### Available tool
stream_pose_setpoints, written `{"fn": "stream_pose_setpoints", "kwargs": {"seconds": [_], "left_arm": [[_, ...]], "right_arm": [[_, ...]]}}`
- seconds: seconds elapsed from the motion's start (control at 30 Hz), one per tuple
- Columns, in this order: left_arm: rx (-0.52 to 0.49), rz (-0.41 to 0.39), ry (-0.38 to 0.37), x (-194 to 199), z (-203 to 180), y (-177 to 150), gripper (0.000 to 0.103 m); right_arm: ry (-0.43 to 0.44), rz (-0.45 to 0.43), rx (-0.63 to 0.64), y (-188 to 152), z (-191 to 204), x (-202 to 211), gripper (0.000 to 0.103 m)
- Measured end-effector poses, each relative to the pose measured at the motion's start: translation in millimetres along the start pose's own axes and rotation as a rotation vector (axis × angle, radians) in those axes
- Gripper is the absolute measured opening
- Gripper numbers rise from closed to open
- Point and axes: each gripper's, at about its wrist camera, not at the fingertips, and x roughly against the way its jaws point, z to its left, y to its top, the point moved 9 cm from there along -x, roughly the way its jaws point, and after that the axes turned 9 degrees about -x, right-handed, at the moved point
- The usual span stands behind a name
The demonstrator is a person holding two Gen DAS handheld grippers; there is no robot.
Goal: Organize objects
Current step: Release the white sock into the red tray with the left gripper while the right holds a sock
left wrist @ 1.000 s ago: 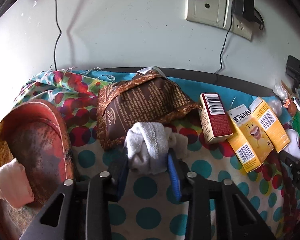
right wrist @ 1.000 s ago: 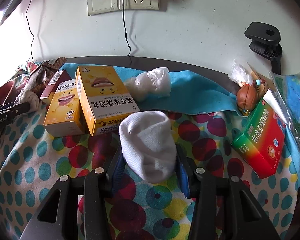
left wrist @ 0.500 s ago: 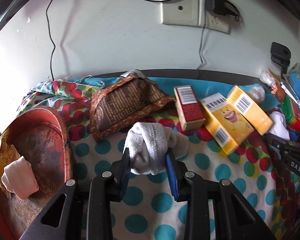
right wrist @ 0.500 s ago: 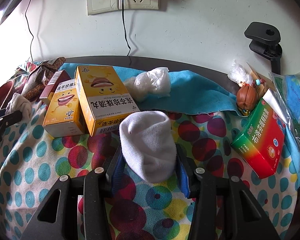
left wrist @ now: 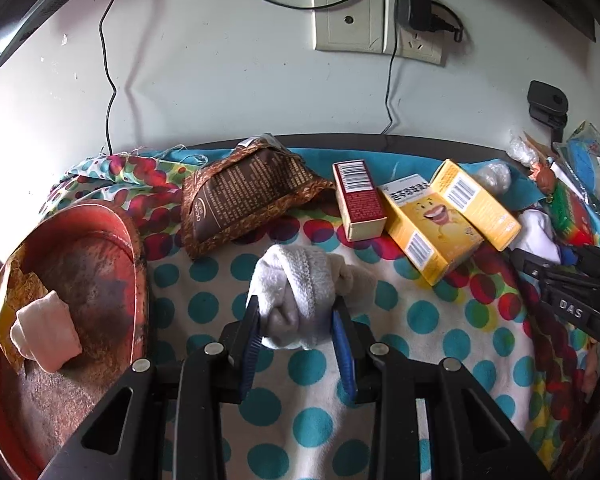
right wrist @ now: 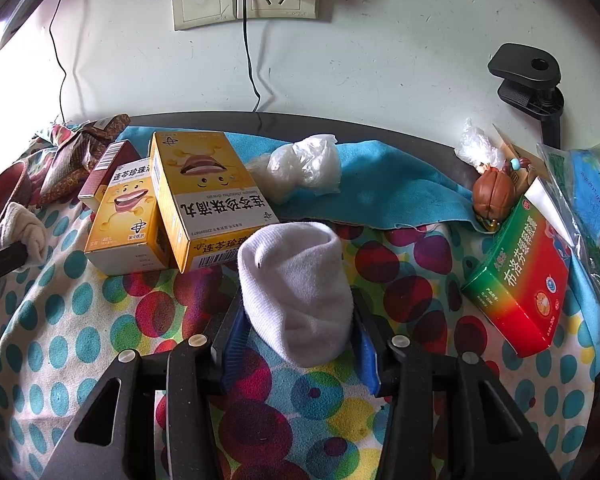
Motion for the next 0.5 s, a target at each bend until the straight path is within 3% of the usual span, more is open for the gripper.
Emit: {"fn": "stream_pose_setpoints", "kwargs": {"seconds": [0.5], "left_arm": [[0.040,0.008,0.009,29.1,11.1,-17.2,0.033]], "right_arm": [[-0.007,-0.001,0.000,-0.4,1.2,1.5,0.044]]}}
